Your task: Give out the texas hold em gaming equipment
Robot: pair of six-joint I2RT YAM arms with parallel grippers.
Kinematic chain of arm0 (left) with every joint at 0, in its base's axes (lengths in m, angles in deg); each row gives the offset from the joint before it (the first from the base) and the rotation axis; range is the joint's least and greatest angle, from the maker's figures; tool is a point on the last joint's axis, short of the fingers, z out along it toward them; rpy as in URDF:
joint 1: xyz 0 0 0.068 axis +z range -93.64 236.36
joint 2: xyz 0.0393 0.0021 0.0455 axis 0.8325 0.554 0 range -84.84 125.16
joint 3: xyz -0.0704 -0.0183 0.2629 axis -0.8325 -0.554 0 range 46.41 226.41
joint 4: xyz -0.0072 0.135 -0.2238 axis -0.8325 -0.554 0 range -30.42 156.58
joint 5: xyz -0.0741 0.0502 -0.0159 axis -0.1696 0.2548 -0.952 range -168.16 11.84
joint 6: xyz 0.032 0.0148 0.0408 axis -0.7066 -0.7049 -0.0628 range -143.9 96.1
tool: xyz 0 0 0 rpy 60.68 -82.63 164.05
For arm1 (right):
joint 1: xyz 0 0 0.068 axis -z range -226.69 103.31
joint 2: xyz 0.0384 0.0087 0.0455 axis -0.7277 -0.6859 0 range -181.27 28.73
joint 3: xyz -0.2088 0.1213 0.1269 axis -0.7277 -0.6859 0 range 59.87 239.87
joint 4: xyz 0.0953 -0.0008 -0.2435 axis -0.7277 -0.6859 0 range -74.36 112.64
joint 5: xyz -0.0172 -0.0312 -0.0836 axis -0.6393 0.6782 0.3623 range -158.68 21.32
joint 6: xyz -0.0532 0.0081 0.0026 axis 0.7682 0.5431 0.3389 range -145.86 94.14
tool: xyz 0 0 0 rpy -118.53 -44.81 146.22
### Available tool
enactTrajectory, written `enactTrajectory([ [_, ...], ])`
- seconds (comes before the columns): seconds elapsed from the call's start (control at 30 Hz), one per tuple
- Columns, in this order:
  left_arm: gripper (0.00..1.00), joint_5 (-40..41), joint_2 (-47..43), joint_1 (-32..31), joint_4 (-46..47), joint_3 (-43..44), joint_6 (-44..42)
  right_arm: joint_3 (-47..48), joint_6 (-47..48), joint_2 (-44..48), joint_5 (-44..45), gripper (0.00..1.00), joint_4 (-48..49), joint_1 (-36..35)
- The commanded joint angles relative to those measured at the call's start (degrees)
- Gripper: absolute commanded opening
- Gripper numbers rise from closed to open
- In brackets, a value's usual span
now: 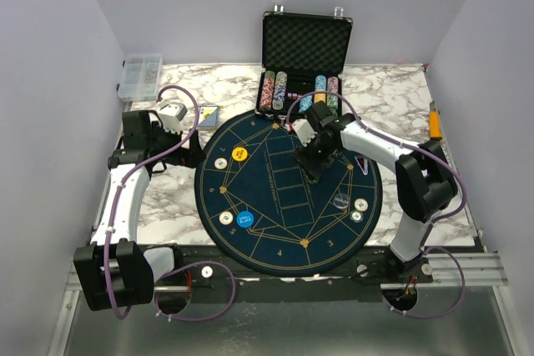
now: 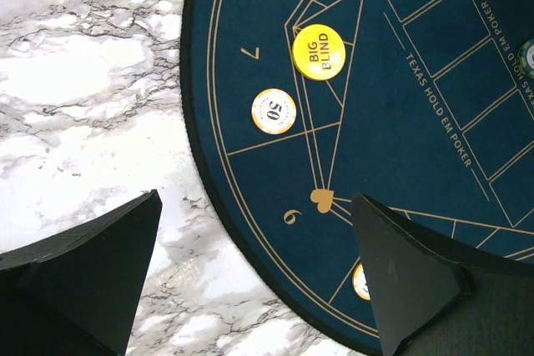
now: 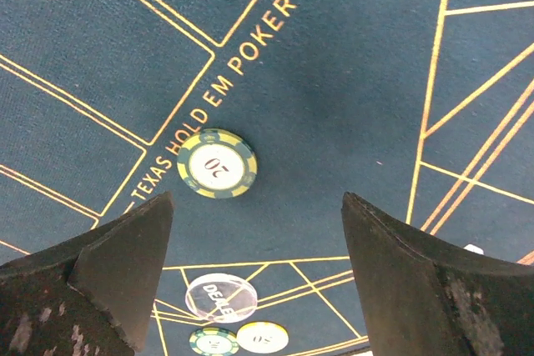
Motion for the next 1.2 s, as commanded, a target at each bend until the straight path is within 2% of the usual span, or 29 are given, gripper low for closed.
enactTrajectory([
  [0.0,0.98,-0.10,-0.90,-0.37,-0.33,0.84,-0.73,2.11,-1.41,-2.86,-4.31,0.86,0.56,-0.65],
  [0.2,0.98,-0.09,-0.85,-0.38,-0.16,0.75,-0.82,1.63,-0.26,-6.11,-4.78,0.84,1.02,-0.62],
  [0.33,0.98,-0.05,-0.85,-0.36,-0.16,0.82,-0.82,1.17,0.30,-7.16,-4.74,0.71,1.06,-0.57],
  [0.43,0.98,0.01,-0.90,-0.36,-0.06,0.76,-0.82,1.08,0.56,-6.93,-4.69,0.56,0.89,-0.06],
  [0.57,0.98,-0.09,-0.64,-0.36,-0.07,0.75,-0.80,1.61,1.09,-5.58,-6.85,0.40,-0.13,0.71],
  [0.77,0.98,-0.87,-0.34,-0.31,-0.05,0.83,-0.82,2.24,1.54,-3.74,-13.33,0.29,-2.15,0.92],
  [0.87,0.98,-1.00,-0.24,-0.36,-0.13,0.74,-0.98,2.96,1.02,-3.42,-15.65,0.30,-2.56,1.04],
  [0.97,0.98,-1.23,-0.41,-0.38,-0.20,0.74,-0.94,3.47,0.93,-3.33,-15.85,0.48,-3.02,1.09],
  [1.0,0.98,-1.25,-0.42,-0.31,-0.24,0.77,-0.91,3.41,0.98,-3.31,-15.55,0.50,-2.99,1.12],
  [1.1,0.98,-1.16,-0.40,-0.37,-0.23,0.83,-0.90,3.14,1.16,-3.21,-14.58,0.48,-2.68,1.06],
  [1.17,0.98,-1.15,-0.34,-0.39,-0.24,0.83,-0.82,3.06,1.26,-3.39,-14.53,0.36,-2.81,1.05],
])
